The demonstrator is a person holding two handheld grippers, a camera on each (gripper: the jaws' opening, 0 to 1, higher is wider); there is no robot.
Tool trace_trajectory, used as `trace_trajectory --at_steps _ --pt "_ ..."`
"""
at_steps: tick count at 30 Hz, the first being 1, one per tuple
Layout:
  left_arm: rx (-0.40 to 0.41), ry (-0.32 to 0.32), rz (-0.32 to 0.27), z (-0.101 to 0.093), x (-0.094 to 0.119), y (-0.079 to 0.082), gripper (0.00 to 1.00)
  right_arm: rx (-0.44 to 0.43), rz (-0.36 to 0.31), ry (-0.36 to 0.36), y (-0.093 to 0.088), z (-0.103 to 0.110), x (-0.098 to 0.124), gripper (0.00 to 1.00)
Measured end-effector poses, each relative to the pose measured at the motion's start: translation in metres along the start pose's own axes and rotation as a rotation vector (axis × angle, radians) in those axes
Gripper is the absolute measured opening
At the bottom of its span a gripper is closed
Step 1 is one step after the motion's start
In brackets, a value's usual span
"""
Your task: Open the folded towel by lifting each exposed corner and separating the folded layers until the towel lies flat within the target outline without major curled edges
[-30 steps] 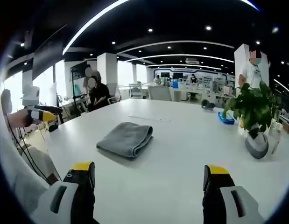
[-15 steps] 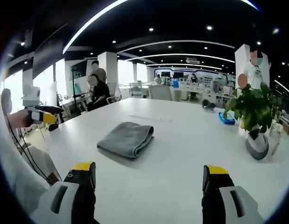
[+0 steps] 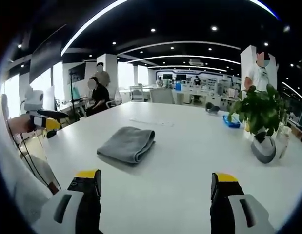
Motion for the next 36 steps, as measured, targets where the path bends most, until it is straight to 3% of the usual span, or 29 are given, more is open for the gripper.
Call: trace_trajectory --at_steps 12,17,25,31,36 --pt "-0.059 -0.109 0.016 -0.021 -0.039 0.007 0.87 0.028 0.005 -0.003 0.005 0.002 -0.008 0.81" --pt "-0.079 -0.163 0.023 -0.033 -0.055 0.008 0.85 0.034 0.02 0.001 0.002 0.004 -0.01 0.8" --pt "-0.095 -0.183 0.055 -0.036 -0.074 0.004 0.82 0.021 0.054 -0.015 -0.005 0.001 -0.011 0.72" --pt "-0.084 -0.183 0.091 -0.037 -0.087 -0.001 0.67 0.004 0.073 -0.022 -0.011 -0.001 -0.014 0.69" --pt "-0.096 -0.252 0.098 -0.049 -0.1 -0.002 0.59 0.015 0.085 -0.024 -0.013 0.0 -0.015 0.65"
Point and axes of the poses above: the point that each gripper's makers call its tool centre point, and the gripper's own axes: x roughly backward along the fingers, z roughly to its left, y roughly out of its top, the point moved 4 cm from there along x, roughly backward along the fingers, and after that the axes turned 12 degrees about -x, right-handed, at the moved point
